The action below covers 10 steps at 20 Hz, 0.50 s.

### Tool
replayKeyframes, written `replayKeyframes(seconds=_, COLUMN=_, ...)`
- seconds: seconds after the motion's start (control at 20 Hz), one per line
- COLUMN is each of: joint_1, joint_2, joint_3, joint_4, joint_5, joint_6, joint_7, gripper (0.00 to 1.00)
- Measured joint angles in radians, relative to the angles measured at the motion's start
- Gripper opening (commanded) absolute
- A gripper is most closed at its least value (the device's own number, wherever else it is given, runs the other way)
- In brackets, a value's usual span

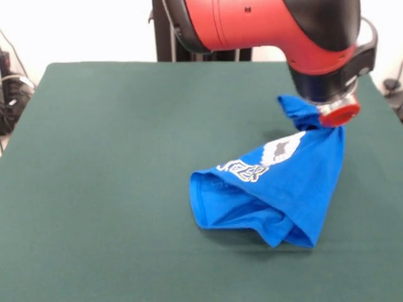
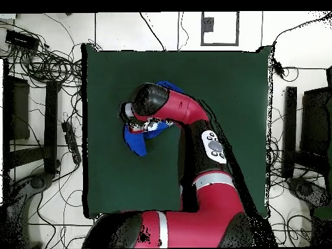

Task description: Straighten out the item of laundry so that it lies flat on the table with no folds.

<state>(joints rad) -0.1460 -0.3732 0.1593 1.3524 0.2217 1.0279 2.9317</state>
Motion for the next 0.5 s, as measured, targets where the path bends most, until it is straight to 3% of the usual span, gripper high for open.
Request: replayKeyframes(seconds=0.5, joint_1=-0.019, joint_2=0.003, joint_3=0.066, joint_4=0.035, joint_5=0.012, joint_6=0.001, joint_7=0.0, gripper=0.0)
